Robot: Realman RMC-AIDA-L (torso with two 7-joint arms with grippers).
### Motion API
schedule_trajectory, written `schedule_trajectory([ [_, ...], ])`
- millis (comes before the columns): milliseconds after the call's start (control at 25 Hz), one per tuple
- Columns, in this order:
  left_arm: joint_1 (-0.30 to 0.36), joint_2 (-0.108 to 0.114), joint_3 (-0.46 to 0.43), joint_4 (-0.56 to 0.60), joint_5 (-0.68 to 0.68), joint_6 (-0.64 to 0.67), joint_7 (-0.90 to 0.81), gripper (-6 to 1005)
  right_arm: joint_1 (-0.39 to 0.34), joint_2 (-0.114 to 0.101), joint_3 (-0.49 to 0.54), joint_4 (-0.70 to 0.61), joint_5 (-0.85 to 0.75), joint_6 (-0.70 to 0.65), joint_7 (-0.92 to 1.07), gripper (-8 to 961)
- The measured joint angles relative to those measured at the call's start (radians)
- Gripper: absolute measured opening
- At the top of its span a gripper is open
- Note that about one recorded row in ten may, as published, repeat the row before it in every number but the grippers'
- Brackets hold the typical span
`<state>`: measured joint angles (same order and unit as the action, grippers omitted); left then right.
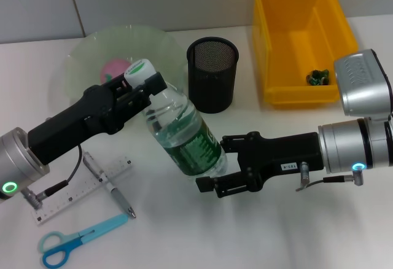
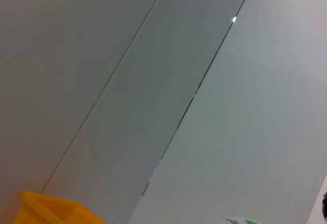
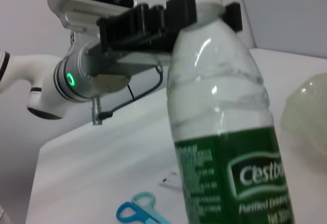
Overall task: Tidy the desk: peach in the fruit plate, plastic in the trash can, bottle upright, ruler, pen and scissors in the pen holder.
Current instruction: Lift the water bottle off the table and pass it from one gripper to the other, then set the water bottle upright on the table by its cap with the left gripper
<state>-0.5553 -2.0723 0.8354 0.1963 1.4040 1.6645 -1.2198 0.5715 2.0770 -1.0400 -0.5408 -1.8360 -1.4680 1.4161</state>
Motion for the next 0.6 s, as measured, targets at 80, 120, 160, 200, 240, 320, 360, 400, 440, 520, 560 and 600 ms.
schedule_trajectory([
  [80,0.001,0.000,-0.001,0.001,-0.009,0.001,0.000,444,-0.002,0.000,0.000,0.000,-0.006,0.000,0.000,819],
  [120,0.002,0.000,-0.001,0.000,-0.012,0.001,0.000,444,-0.002,0.000,0.000,0.001,-0.008,0.000,0.000,819],
  [160,0.002,0.001,-0.001,0.000,-0.014,0.001,0.000,444,-0.002,0.000,-0.001,0.003,-0.009,0.000,0.000,819],
  [200,0.003,0.002,-0.001,0.001,-0.016,0.001,0.000,444,-0.003,0.000,-0.001,0.003,-0.009,0.000,0.000,819],
  [240,0.003,0.002,-0.001,0.001,-0.016,0.001,0.000,444,-0.004,0.000,-0.001,0.004,-0.010,0.000,-0.001,818],
  [320,0.005,0.003,-0.001,0.005,-0.017,0.001,0.000,444,-0.006,0.000,-0.001,0.006,-0.015,0.000,-0.001,818],
  [360,0.007,0.003,-0.002,0.009,-0.018,0.001,0.000,444,-0.007,0.000,-0.001,0.006,-0.017,0.000,-0.002,818],
  [400,0.008,0.004,-0.002,0.012,-0.019,0.001,0.001,444,-0.008,0.000,-0.001,0.007,-0.018,0.000,-0.002,817],
  [440,0.011,0.004,-0.004,0.016,-0.021,0.001,0.002,444,-0.009,0.000,-0.001,0.007,-0.018,0.000,-0.002,817],
  [520,0.016,0.004,-0.009,0.023,-0.024,0.001,0.006,444,-0.014,0.000,-0.001,0.007,-0.018,0.001,-0.002,817],
  [560,0.019,0.004,-0.011,0.025,-0.025,0.001,0.008,444,-0.016,0.000,-0.001,0.006,-0.018,0.001,-0.002,817],
  [600,0.027,0.005,-0.016,0.040,-0.025,0.001,0.012,444,-0.021,0.000,-0.001,0.005,-0.018,0.001,-0.002,817],
])
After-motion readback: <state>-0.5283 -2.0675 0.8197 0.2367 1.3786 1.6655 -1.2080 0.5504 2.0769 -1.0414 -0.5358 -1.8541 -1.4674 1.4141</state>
